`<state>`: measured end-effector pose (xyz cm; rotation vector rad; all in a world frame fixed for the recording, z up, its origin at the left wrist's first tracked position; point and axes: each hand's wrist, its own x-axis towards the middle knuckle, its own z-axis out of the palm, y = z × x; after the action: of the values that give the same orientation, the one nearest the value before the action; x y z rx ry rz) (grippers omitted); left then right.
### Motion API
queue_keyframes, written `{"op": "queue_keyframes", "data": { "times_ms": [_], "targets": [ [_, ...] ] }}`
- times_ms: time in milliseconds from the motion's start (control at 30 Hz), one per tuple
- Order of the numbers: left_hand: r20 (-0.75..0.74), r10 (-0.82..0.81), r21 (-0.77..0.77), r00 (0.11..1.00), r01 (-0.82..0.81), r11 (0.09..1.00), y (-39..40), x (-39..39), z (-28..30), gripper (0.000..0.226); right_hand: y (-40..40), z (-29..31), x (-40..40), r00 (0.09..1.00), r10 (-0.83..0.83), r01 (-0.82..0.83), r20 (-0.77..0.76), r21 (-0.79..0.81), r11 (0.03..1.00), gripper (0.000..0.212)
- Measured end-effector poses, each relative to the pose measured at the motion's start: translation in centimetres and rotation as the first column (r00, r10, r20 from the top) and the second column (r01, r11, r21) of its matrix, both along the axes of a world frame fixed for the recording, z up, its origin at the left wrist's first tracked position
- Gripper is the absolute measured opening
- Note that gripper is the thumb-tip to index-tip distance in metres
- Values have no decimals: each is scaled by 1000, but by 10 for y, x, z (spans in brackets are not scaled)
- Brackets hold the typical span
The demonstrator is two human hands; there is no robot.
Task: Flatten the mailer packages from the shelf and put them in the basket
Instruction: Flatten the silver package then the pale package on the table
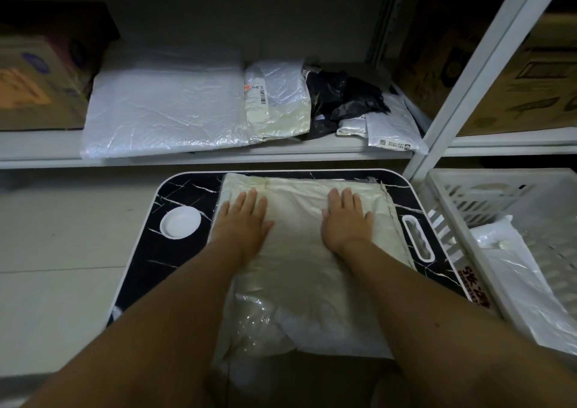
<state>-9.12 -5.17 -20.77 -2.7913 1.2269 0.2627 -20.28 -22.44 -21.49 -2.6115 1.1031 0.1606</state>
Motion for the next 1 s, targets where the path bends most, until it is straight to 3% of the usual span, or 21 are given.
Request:
{"op": "queue_keyframes", "data": {
  "times_ms": [133,300,433,533,667,767,867,933,1000],
  "targets": [
    [29,96,28,995,-96,995,17,-17,19,59,28,21,-10,998,20,-15,57,-89,996,74],
    [5,124,17,992,-124,992,30,-56,45,58,83,46,-36,992,96,-94,80,-38,995,51],
    [-97,178,2,979,-179,984,51,-94,49,55,127,46,-70,971,219,-215,100,-49,975,56],
    [-136,139,37,981,-135,990,70,-121,42,57,147,33,-95,938,344,-338,42,-108,935,55],
    [-138,213,157,967,-191,969,93,-144,28,64,150,19,-126,928,350,-365,-126,-131,922,57],
    [-194,455,97,869,-444,891,103,-153,28,71,145,19,-143,958,233,-258,-168,-143,955,61],
    [-379,707,59,597,-747,662,106,-150,36,75,146,25,-152,999,-9,1,-46,-174,985,52],
    [-448,713,61,540,-777,626,107,-151,35,71,151,31,-159,980,-189,196,56,-175,965,45],
    [-481,685,60,547,-759,649,108,-150,31,59,158,38,-168,923,-361,368,134,-33,929,39]
  ]
}}
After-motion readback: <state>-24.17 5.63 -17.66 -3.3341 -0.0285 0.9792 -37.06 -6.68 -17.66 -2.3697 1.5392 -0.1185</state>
